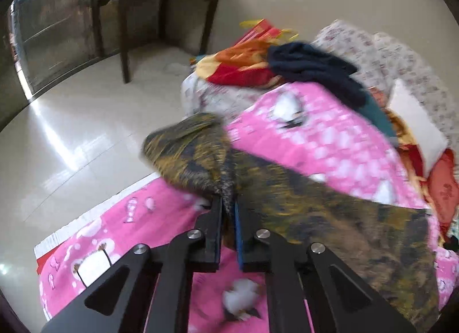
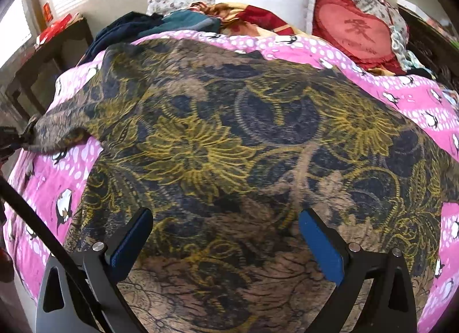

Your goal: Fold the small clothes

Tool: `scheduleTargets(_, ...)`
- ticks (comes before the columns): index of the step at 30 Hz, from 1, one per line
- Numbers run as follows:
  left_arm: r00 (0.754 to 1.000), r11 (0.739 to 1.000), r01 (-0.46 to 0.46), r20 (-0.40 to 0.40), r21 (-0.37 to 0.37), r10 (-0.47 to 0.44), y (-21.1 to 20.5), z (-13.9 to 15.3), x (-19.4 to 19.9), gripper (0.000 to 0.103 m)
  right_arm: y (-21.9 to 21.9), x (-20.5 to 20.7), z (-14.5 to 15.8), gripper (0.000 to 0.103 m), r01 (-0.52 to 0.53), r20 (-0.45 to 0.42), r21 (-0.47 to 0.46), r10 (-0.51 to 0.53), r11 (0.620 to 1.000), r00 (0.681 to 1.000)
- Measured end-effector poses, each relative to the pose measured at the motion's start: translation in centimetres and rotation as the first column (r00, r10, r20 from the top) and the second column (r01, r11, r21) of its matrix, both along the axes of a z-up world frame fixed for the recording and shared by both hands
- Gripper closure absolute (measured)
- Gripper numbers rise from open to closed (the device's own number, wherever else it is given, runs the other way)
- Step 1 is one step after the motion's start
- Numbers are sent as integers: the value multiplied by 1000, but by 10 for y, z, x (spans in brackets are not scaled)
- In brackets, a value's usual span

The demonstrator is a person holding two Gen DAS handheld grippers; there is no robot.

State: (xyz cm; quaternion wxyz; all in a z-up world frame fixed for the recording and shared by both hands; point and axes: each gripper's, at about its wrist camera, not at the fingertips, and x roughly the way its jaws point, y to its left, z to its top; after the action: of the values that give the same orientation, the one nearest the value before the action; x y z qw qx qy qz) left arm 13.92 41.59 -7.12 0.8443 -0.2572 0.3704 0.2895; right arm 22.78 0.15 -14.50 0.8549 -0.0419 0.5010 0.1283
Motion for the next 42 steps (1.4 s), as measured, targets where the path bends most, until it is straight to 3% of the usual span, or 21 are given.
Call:
scheduleTargets(4,986,990,130,101,56,-135,-49,43,10,97,-24,3,12,0,33,30,-5,-33,999,999)
scheduleTargets(6,965,973,211,138,92,-222,-85,64,21,97,-37,6,18,0,56,40,2,-56,998,998)
scheduleTargets(9,910,923,356,172,145,-378,-154,91,41,97,-63,10,27,0,100,57,25,-101,995,993)
scheduleTargets(14,760,776,608,159,169,-630,-294,96,85,97,-118,13,37,0,192,90,15,-193,981,977)
scheduleTargets(17,673,685,715,127,144,-729,-371,71,111,97,-150,15,38,0,252,93,8,-252,968,963)
scheduleTargets(20,579,584,811,96,41,-810,-424,31,138,97,-177,17,31,0,301,83,-20,-298,953,951)
scheduleTargets(21,549,551,834,88,10,-832,-437,19,142,93,-183,17,29,0,310,78,-29,-307,950,948)
scheduleTargets(22,515,515,857,61,-24,-855,-449,6,147,84,-189,18,25,0,318,70,-38,-315,947,947)
scheduleTargets(25,472,471,882,50,-31,-880,-452,1,137,55,-200,19,18,0,323,62,-47,-320,945,945)
scheduleTargets(28,468,472,881,82,42,-880,-432,26,117,26,-203,23,14,0,324,59,-35,-322,945,945)
scheduleTargets(30,492,501,858,95,112,-865,-410,44,106,14,-198,31,14,0,302,60,-5,-301,953,952)
scheduleTargets(34,622,611,759,26,223,-782,-351,57,100,11,-178,48,22,0,230,74,79,-236,970,969)
scheduleTargets(37,699,684,702,-7,200,-715,-315,43,107,11,-161,66,35,0,182,100,172,-201,968,975)
scheduleTargets(40,746,738,662,-14,130,-666,-285,28,110,11,-136,97,47,0,128,138,237,-164,963,977)
scheduleTargets(42,760,753,646,-12,127,-650,-274,23,109,11,-113,125,42,0,84,104,255,-114,963,988)
